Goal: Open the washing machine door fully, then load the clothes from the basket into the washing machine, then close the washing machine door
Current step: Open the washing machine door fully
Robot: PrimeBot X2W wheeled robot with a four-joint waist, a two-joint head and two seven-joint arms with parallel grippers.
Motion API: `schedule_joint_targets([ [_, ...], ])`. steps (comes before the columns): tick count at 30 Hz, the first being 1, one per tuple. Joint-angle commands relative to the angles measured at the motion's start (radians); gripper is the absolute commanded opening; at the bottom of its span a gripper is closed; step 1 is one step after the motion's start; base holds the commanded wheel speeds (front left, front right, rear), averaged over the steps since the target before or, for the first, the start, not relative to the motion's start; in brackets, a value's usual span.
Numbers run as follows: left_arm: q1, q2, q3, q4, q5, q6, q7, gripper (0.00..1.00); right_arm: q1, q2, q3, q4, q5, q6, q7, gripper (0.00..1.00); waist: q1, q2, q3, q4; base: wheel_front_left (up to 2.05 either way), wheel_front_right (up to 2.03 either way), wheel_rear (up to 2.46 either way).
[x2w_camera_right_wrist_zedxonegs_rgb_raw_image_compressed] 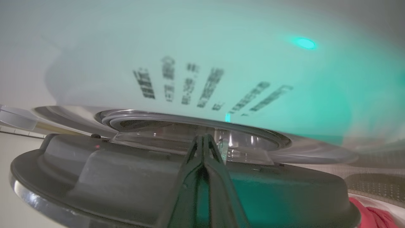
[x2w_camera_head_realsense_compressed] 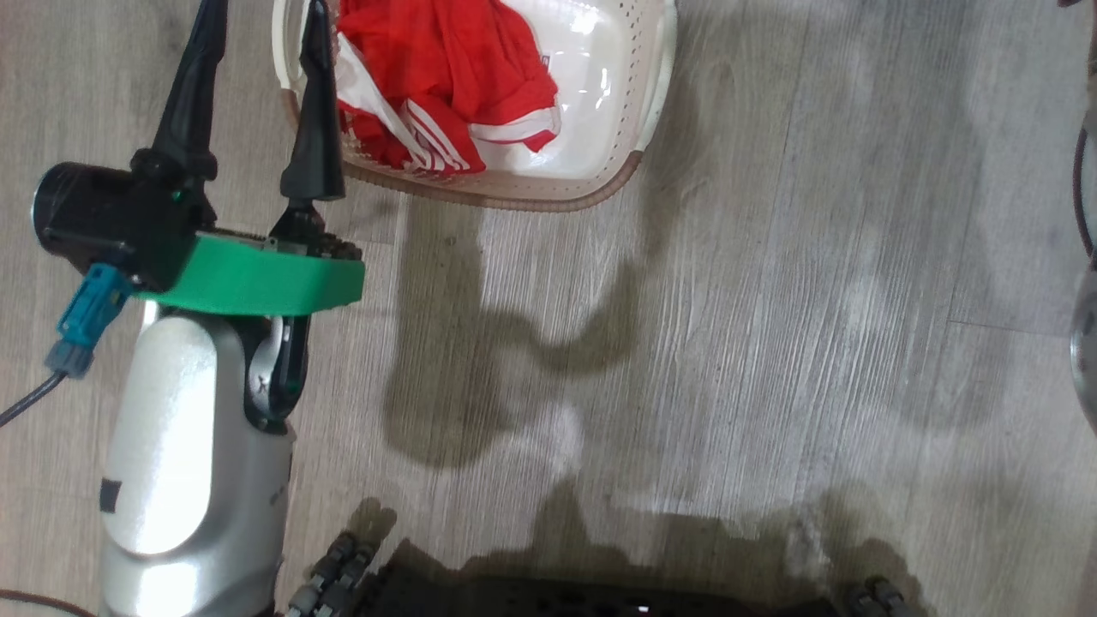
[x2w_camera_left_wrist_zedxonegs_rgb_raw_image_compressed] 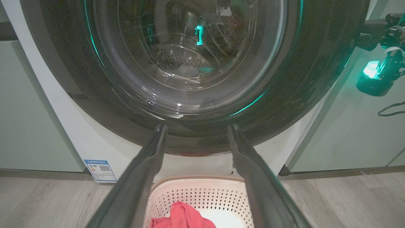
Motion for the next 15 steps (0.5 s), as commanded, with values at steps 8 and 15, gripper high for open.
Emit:
schedule_joint_targets([
  [8,0.014,0.016,0.026,-0.015,0.003,0.006,-0.005,1.00,0.057,0.036,0.021,-0.081,0.029,0.001,0.094,0.00,-0.0001,0.0000,-0.041,-0.013,0.00,0.00,0.00],
  [15,0.041,0.016,0.020,0.003,0.002,0.010,-0.005,1.00,0.158,0.043,0.038,-0.149,0.054,0.001,0.170,0.00,-0.0001,0.0000,-0.099,-0.016,0.00,0.00,0.00],
])
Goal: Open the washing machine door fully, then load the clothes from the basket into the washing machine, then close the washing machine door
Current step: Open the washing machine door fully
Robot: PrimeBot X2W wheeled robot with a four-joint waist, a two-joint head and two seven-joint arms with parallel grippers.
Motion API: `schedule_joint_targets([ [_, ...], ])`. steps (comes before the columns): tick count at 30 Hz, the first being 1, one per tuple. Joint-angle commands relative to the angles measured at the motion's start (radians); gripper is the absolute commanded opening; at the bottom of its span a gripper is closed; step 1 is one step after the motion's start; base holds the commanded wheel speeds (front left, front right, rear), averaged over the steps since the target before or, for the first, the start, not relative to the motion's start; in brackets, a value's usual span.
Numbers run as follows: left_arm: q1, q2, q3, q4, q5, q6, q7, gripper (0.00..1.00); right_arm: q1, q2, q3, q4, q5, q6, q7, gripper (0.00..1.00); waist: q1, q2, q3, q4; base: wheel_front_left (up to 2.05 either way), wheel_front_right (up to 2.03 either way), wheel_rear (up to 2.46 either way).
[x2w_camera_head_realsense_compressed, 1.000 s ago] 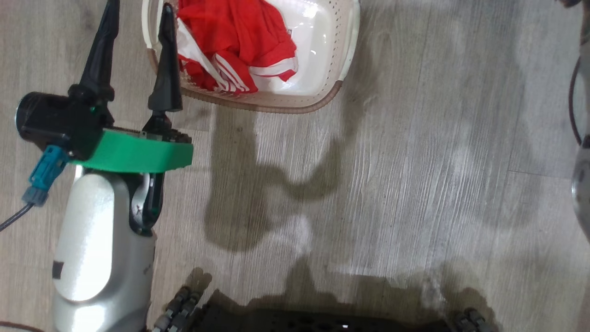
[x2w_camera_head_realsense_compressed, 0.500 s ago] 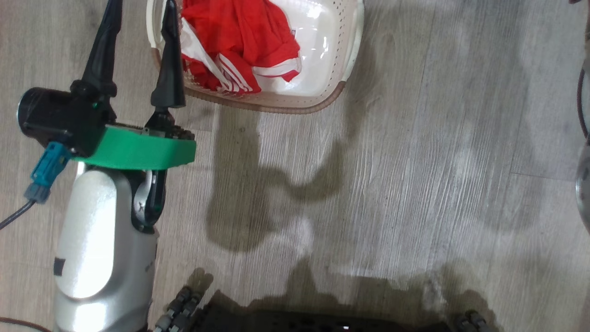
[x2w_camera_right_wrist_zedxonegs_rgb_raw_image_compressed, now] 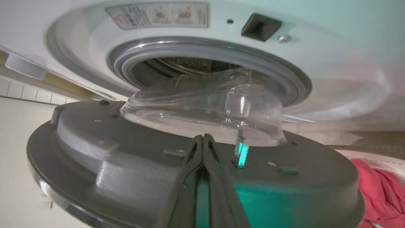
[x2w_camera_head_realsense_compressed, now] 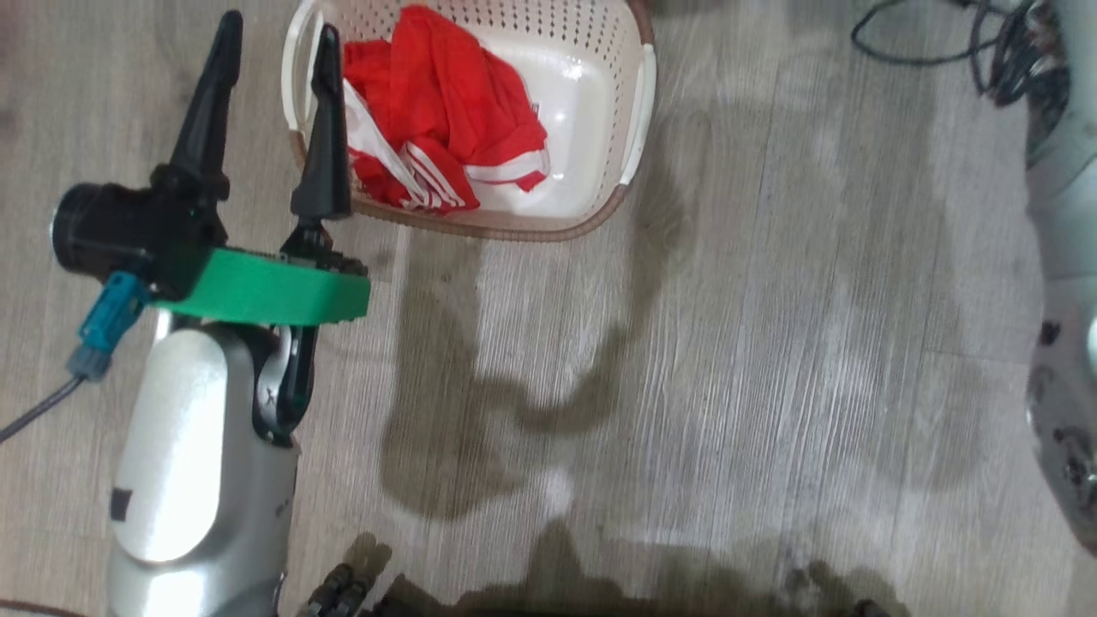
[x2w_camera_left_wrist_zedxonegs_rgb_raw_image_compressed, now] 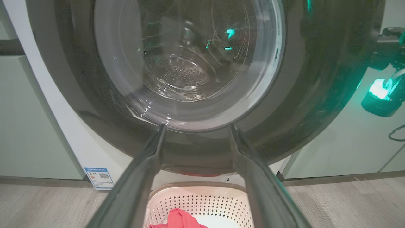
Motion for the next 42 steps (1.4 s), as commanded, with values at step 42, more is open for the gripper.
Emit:
schedule_joint_targets([
  [42,0.277,0.017,0.007,0.045,-0.069,0.084,-0.005,1.00,0.501,0.080,0.288,-0.236,0.221,0.001,0.138,0.00,0.0001,0.0000,-0.351,0.214,0.00,0.00,0.00],
])
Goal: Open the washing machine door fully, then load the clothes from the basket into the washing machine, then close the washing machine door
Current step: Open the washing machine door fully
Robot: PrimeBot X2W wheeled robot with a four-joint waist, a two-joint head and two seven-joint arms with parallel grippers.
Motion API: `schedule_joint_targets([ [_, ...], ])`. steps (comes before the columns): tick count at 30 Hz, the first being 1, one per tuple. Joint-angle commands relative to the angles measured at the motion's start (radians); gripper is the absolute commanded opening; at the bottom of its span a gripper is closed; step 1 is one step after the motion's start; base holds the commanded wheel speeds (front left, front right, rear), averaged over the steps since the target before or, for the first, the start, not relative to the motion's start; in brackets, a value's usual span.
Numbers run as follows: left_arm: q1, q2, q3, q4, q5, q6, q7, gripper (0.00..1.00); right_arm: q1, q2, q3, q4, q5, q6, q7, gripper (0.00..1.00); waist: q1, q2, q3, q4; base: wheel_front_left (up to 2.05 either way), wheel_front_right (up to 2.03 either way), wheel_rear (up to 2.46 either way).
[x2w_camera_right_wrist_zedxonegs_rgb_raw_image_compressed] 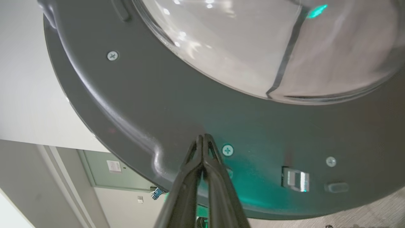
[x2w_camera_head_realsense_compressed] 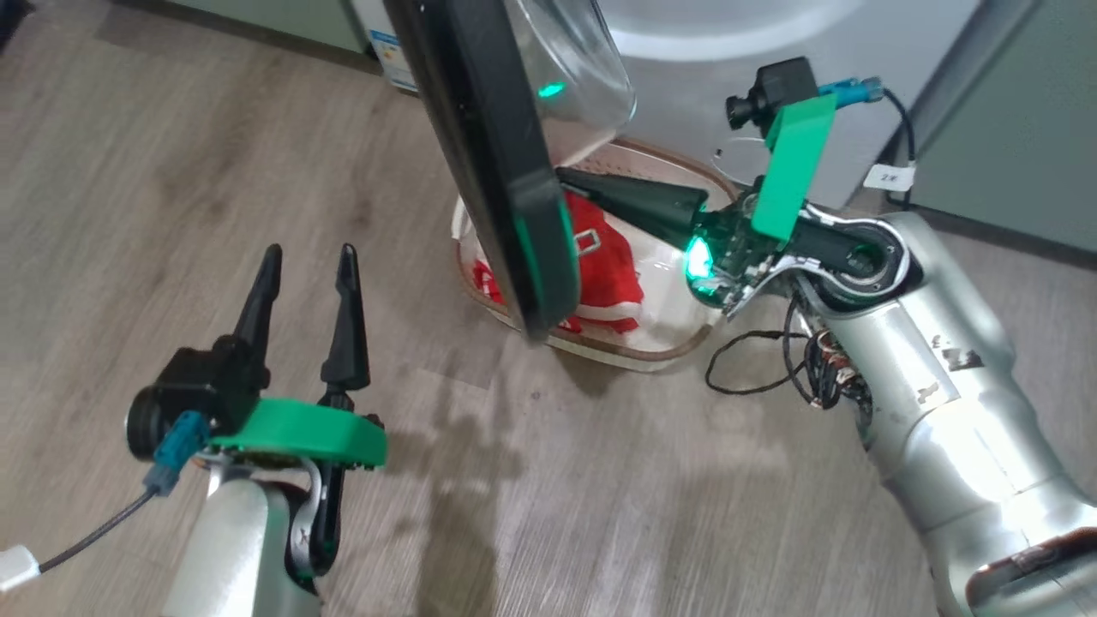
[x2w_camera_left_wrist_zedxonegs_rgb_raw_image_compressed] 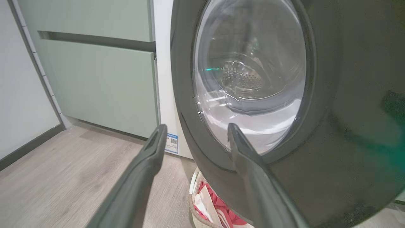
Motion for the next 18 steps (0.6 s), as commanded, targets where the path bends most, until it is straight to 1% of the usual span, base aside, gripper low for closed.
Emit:
schedule_joint_targets([
  [1,-0.005,0.015,0.023,-0.024,-0.011,0.006,-0.005,1.00,-0.003,0.031,0.027,-0.037,0.019,0.001,-0.015,0.00,0.0001,-0.0001,-0.015,0.025,0.00,0.00,0.00],
  [6,0.002,0.015,0.013,-0.018,-0.019,0.010,-0.005,1.00,-0.001,0.031,0.082,-0.033,0.064,0.001,-0.048,0.00,0.0001,-0.0001,-0.028,0.060,0.00,0.00,0.00],
  [11,0.005,0.015,0.006,-0.018,-0.026,0.016,-0.005,1.00,-0.010,0.031,0.126,-0.022,0.095,0.001,-0.078,0.00,0.0001,-0.0001,-0.032,0.078,0.00,0.00,0.00],
  [18,0.008,0.015,0.006,-0.017,-0.031,0.022,-0.005,1.00,-0.007,0.028,0.126,-0.016,0.113,0.001,-0.109,0.00,0.0001,-0.0001,-0.037,0.082,0.00,0.00,0.00],
])
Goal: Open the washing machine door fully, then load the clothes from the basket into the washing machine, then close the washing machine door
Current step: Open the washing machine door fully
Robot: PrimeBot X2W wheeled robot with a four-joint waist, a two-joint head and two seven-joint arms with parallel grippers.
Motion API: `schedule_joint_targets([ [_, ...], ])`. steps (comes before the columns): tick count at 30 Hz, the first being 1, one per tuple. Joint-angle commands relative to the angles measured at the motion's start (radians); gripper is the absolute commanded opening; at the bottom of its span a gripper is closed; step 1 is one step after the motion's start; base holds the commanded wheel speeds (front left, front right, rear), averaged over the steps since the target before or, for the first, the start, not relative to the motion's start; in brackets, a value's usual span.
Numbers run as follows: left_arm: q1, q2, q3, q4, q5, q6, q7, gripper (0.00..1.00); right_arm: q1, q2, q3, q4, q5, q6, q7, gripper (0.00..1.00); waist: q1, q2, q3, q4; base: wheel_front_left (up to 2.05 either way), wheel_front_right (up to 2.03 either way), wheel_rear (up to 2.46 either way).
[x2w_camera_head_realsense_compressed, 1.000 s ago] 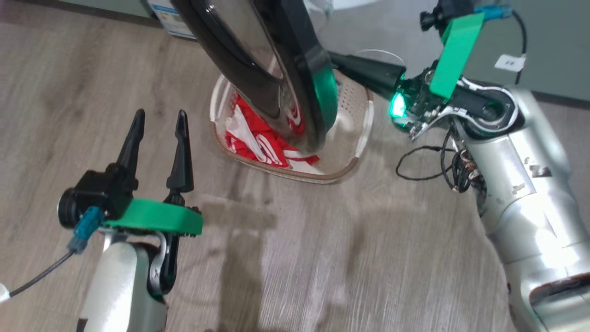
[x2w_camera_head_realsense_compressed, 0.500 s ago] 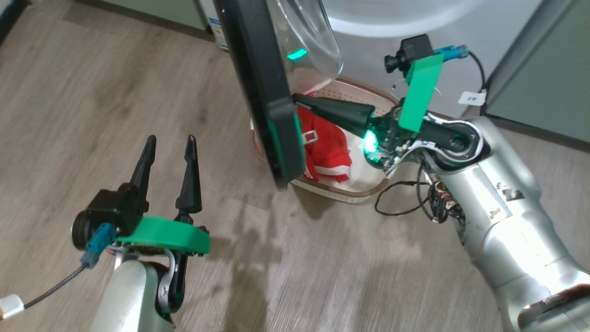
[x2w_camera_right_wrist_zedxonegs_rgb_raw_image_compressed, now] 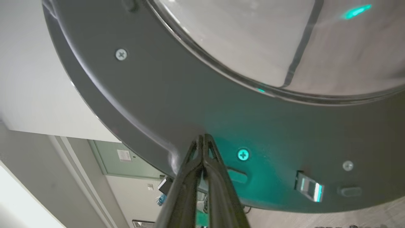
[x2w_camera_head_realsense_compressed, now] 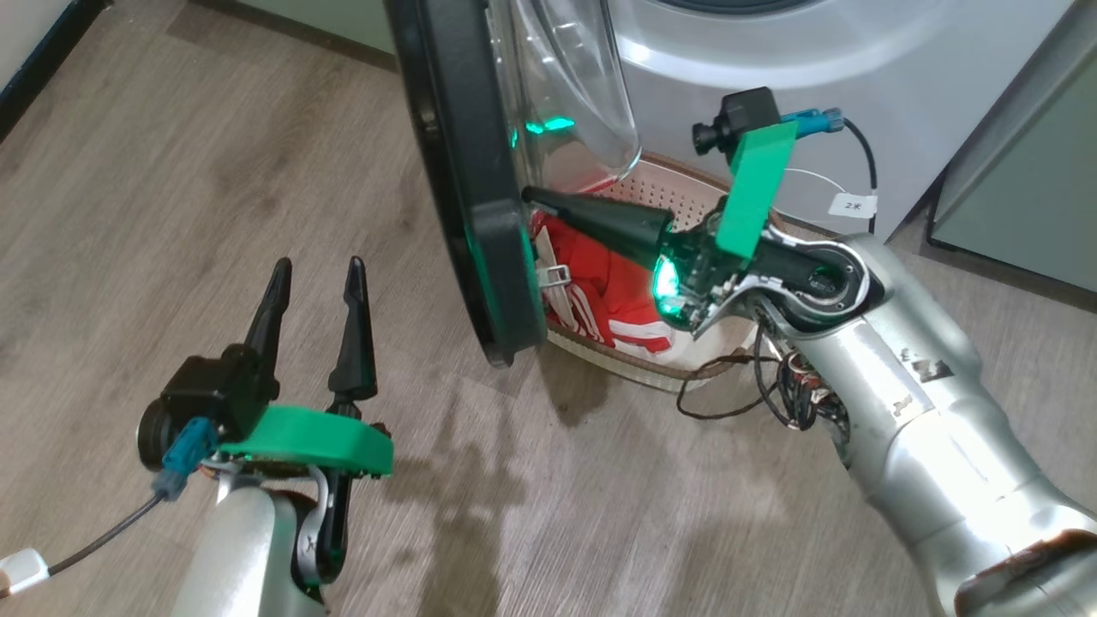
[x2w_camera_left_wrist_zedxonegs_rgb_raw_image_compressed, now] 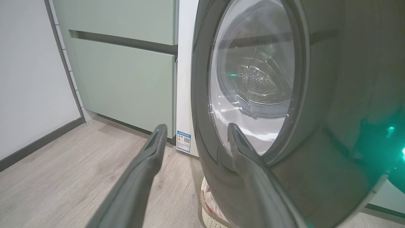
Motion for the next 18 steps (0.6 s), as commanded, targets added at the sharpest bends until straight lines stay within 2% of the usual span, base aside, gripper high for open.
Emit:
schedule_joint_targets([
  [1,-0.006,0.015,0.028,-0.029,-0.004,0.006,-0.005,1.00,0.000,0.022,-0.008,-0.039,0.013,0.001,-0.013,0.00,0.0001,-0.0001,-0.002,-0.001,0.00,0.00,0.00],
  [7,-0.004,0.015,0.038,-0.026,-0.003,0.006,-0.005,1.00,0.093,-0.025,-0.087,-0.142,0.027,0.001,-0.083,0.00,0.0001,-0.0001,-0.014,-0.013,0.00,0.00,0.00],
  [8,-0.003,0.015,0.040,-0.025,-0.002,0.006,-0.005,1.00,0.116,-0.034,-0.108,-0.168,0.029,0.001,-0.102,0.35,0.0001,-0.0001,-0.017,-0.017,0.00,0.00,0.00],
  [9,-0.002,0.015,0.043,-0.024,0.000,0.006,-0.005,1.00,0.142,-0.042,-0.128,-0.196,0.029,0.001,-0.120,0.93,0.0001,-0.0001,-0.020,-0.020,0.00,0.00,0.00],
  [10,-0.001,0.015,0.047,-0.023,0.001,0.006,-0.005,1.00,0.170,-0.049,-0.148,-0.222,0.028,0.001,-0.142,1.00,0.0001,-0.0001,-0.024,-0.026,0.00,0.00,0.00],
  [18,0.010,0.015,0.065,-0.015,0.012,-0.001,-0.005,1.00,0.430,-0.090,-0.268,-0.413,-0.009,0.001,-0.289,1.00,0.0001,-0.0001,-0.051,-0.051,0.00,0.00,0.00],
])
